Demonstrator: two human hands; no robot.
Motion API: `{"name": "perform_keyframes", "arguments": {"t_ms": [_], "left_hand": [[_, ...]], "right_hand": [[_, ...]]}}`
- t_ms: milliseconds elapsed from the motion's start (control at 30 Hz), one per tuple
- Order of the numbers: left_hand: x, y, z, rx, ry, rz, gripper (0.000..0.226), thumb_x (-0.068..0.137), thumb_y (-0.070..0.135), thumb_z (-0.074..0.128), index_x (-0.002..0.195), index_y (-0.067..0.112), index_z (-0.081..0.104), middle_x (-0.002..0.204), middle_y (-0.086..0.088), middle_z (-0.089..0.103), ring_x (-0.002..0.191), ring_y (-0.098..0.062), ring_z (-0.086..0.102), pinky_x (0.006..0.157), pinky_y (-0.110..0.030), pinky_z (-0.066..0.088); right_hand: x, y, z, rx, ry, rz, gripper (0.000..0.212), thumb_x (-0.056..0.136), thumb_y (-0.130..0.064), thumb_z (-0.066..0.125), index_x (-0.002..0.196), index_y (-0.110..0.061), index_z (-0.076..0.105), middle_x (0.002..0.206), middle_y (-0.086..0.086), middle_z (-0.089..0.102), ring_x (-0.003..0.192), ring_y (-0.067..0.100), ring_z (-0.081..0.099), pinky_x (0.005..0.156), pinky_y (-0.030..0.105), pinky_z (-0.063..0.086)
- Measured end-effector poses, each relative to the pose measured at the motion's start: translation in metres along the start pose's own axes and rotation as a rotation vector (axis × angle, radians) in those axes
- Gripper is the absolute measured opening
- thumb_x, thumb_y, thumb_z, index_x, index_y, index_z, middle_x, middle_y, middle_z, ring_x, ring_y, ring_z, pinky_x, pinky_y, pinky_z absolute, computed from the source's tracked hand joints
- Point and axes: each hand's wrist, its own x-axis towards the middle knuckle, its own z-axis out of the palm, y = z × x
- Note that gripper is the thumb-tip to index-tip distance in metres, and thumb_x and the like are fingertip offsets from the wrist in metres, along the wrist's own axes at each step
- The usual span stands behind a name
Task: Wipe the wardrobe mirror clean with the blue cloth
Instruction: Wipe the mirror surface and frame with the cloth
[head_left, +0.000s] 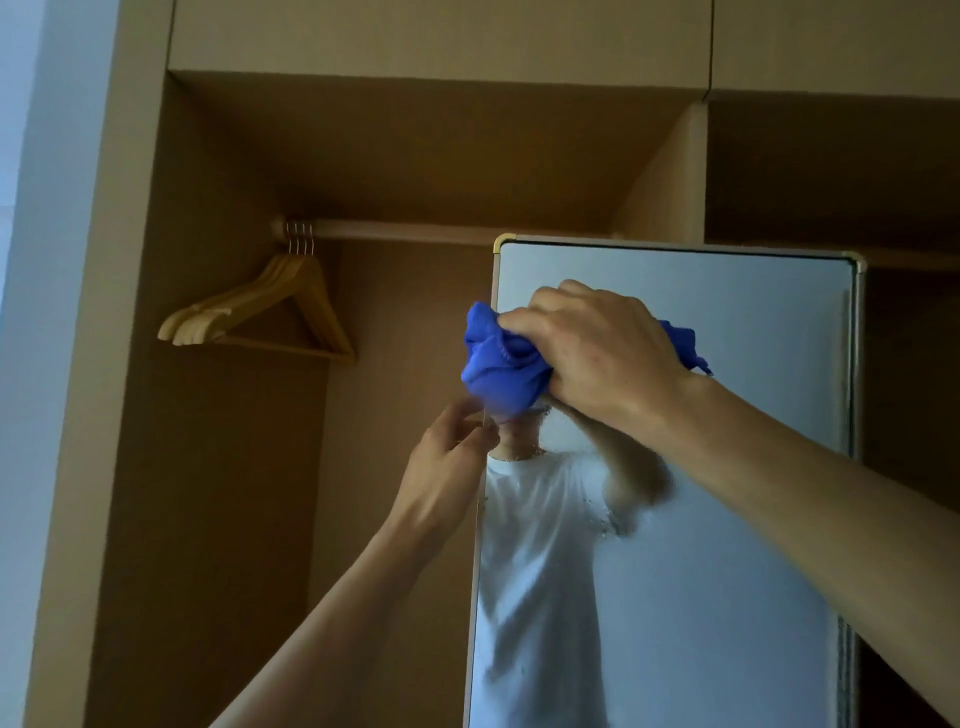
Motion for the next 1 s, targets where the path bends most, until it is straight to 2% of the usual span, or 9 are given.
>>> {"name": "perform_keyframes", "arguments": {"t_ms": [67,133,267,433,533,633,733,867,1000], "left_hand": [[-0.003,-0.004,-0.002,0.014,-0.018,0.016,0.033,0.080,0.027,0.053,0.109,0.030,0.065,0.088,0.020,0.069,0.086,-0.003,0.063,0.086,-0.036,0.052],[-0.008,-0.007,-0.002,0.025,-0.030,0.032,0.029,0.078,0.019,0.054,0.104,0.026,0.065,0.085,0.011,0.070,0.083,-0.009,0.063,0.079,-0.034,0.054],[-0.017,-0.013,-0.004,0.020,-0.084,0.057,0.042,0.081,0.005,0.059,0.119,0.024,0.061,0.106,-0.005,0.072,0.101,-0.024,0.068,0.091,-0.041,0.055],[-0.024,-0.016,-0.004,0.032,-0.075,0.044,0.042,0.076,0.017,0.067,0.117,0.028,0.060,0.105,-0.001,0.072,0.104,-0.025,0.068,0.092,-0.048,0.057],[-0.025,-0.016,-0.004,0.068,-0.061,0.036,0.039,0.078,0.016,0.067,0.114,0.031,0.060,0.102,0.001,0.073,0.099,-0.022,0.070,0.092,-0.049,0.058],[-0.026,-0.017,-0.003,0.093,-0.057,0.030,0.046,0.085,0.007,0.065,0.117,0.040,0.058,0.103,0.002,0.072,0.096,-0.014,0.071,0.091,-0.044,0.059],[-0.028,-0.018,0.000,0.098,-0.057,0.030,0.055,0.084,0.012,0.066,0.117,0.054,0.051,0.102,0.009,0.072,0.095,-0.007,0.070,0.087,-0.035,0.059],[-0.035,-0.023,0.006,0.110,-0.027,0.041,0.061,0.089,0.014,0.067,0.134,0.049,0.044,0.104,0.011,0.073,0.094,-0.002,0.069,0.080,-0.022,0.054],[-0.052,-0.036,0.017,0.141,-0.032,0.045,0.079,0.092,0.014,0.068,0.146,0.054,0.027,0.104,0.014,0.073,0.102,-0.004,0.067,0.087,-0.024,0.051]], "right_hand": [[-0.014,-0.011,0.005,0.017,-0.028,-0.004,0.027,0.087,-0.017,0.063,0.112,-0.026,0.061,0.097,-0.005,0.059,0.092,0.021,0.055,0.062,0.032,0.029],[-0.027,-0.023,0.012,0.029,-0.071,0.003,0.029,0.084,-0.013,0.063,0.110,-0.025,0.060,0.096,-0.005,0.058,0.092,0.020,0.053,0.063,0.032,0.029],[-0.043,-0.034,0.018,0.069,-0.088,0.048,0.031,0.081,-0.008,0.063,0.108,-0.023,0.061,0.096,-0.006,0.059,0.088,0.018,0.052,0.061,0.030,0.030],[-0.049,-0.036,0.017,0.073,-0.113,0.056,0.035,0.085,-0.012,0.061,0.117,-0.026,0.059,0.104,-0.007,0.061,0.092,0.018,0.053,0.063,0.029,0.030],[-0.050,-0.036,0.016,0.060,-0.118,0.050,0.033,0.087,-0.014,0.061,0.117,-0.025,0.058,0.105,-0.006,0.061,0.093,0.018,0.053,0.063,0.029,0.030],[-0.046,-0.023,0.009,0.029,-0.097,0.066,0.027,0.090,-0.025,0.064,0.116,-0.027,0.057,0.101,-0.007,0.059,0.094,0.017,0.054,0.061,0.029,0.033],[-0.034,0.001,-0.003,-0.008,-0.048,0.090,0.028,0.092,-0.030,0.065,0.119,-0.026,0.058,0.102,-0.004,0.061,0.096,0.020,0.056,0.065,0.031,0.042],[-0.017,0.031,-0.020,-0.017,0.007,0.140,0.022,0.094,-0.031,0.063,0.116,-0.025,0.059,0.099,-0.001,0.061,0.098,0.024,0.057,0.068,0.037,0.046],[-0.012,0.042,-0.023,-0.034,-0.015,0.131,0.021,0.095,-0.028,0.060,0.115,-0.027,0.060,0.100,-0.002,0.062,0.100,0.025,0.057,0.071,0.042,0.051]]}}
